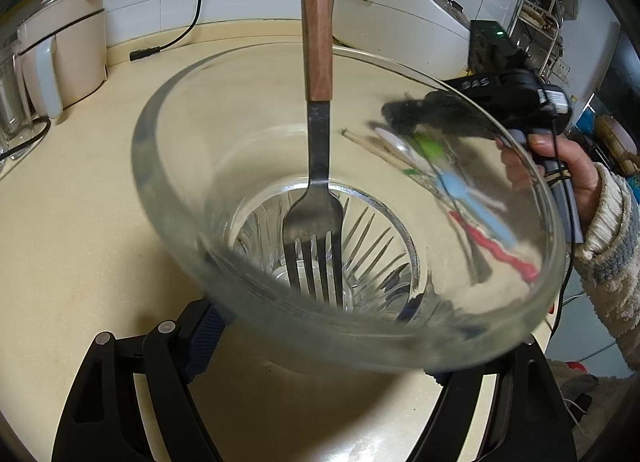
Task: Organize utensils
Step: 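Lift the metal spoon with the right gripper and carry it toward the glass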
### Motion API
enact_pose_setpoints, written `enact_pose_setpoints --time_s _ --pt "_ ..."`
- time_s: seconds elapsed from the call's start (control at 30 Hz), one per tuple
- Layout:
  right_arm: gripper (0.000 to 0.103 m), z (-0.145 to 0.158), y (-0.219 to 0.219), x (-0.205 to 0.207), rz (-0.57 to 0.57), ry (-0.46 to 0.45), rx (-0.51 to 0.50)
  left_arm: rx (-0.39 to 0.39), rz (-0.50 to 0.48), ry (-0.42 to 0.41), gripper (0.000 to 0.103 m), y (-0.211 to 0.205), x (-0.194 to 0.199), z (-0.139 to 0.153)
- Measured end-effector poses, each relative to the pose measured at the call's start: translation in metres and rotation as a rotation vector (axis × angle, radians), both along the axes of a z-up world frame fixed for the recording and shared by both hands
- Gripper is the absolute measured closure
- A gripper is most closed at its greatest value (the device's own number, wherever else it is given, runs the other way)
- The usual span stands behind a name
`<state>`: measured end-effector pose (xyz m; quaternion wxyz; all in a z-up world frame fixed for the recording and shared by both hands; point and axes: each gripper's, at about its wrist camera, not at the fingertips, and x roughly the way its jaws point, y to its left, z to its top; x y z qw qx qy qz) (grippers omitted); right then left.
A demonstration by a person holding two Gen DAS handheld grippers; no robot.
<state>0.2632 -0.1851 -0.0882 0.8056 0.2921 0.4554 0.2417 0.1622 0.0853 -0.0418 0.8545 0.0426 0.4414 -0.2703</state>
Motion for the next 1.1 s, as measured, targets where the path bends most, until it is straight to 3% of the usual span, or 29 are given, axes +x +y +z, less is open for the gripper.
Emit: enact_pose_setpoints --time_s 0.47,1.1 --pt "0.097 0.073 -0.022 -0.031 -0.024 -0.168 0.125 0.014 0.001 -0.004 0.019 -0.004 -0.002 0.000" --pt "0.097 0.103 -0.002 -0.036 0.002 -0.207 0.133 0.001 0.002 0.001 0.019 -0.003 0.000 0.000"
